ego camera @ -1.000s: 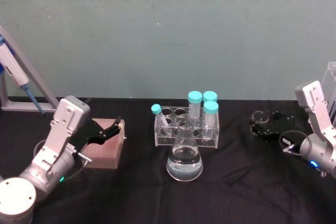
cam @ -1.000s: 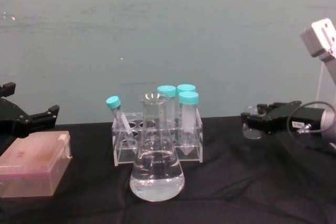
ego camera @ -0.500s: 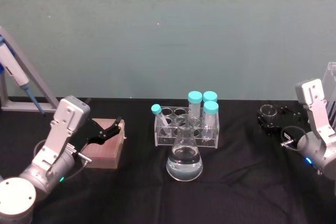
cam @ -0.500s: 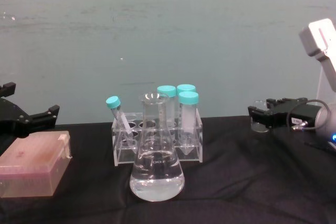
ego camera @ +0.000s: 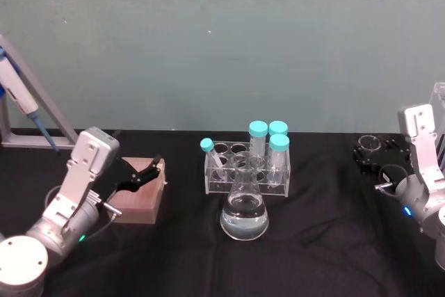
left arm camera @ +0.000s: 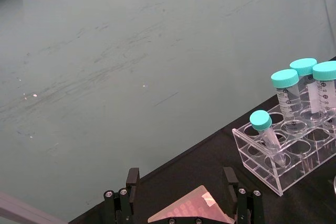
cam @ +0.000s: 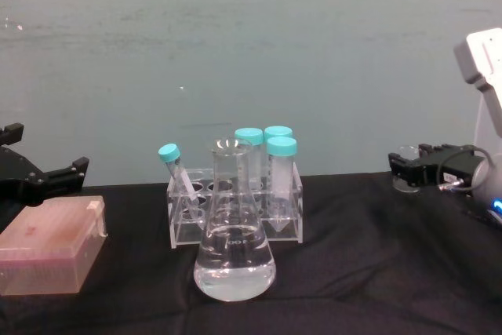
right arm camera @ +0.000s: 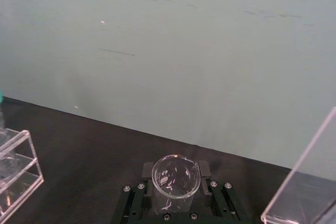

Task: Place the experimental apparatus aside using one hand.

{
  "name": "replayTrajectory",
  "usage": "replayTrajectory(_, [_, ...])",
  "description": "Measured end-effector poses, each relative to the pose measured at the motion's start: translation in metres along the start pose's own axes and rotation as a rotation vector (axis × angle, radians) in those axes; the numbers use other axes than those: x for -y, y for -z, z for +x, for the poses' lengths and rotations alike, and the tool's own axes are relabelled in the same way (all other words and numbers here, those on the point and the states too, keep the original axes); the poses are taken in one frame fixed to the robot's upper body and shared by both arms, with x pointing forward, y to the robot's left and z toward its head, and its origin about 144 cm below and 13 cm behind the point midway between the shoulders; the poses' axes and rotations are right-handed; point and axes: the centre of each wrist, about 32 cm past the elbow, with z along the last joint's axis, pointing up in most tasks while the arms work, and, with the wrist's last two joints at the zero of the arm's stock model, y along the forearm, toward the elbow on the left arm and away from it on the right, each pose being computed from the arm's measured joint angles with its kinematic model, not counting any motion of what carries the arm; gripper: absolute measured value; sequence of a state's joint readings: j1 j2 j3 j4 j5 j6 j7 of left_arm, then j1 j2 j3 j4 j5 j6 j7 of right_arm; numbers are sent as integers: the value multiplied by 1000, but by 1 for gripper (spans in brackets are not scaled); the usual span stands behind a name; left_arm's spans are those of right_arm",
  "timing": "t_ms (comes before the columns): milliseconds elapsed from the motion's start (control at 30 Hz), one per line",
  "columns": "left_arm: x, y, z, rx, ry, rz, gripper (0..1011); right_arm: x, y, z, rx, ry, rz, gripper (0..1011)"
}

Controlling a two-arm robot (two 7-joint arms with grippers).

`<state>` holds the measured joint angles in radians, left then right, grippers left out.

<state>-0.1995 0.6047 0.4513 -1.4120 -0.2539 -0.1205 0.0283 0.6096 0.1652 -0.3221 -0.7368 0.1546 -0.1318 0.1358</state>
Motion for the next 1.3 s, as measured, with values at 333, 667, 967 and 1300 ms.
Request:
replayTrajectory(333, [0, 0, 0, 0, 0, 0, 1000, 0, 1, -4, -6, 66, -30, 508])
replayTrajectory(667, [0, 0, 0, 0, 0, 0, 1000, -2, 5, -3, -11, 129, -67, 508])
replayTrajectory(967, [0, 0, 0, 0, 0, 0, 1000, -4, 6, 0, -19, 167, -76, 508])
replayTrajectory(1300, [0, 0, 0, 0, 0, 0, 1000, -4, 6, 1, -20, 177, -74, 508])
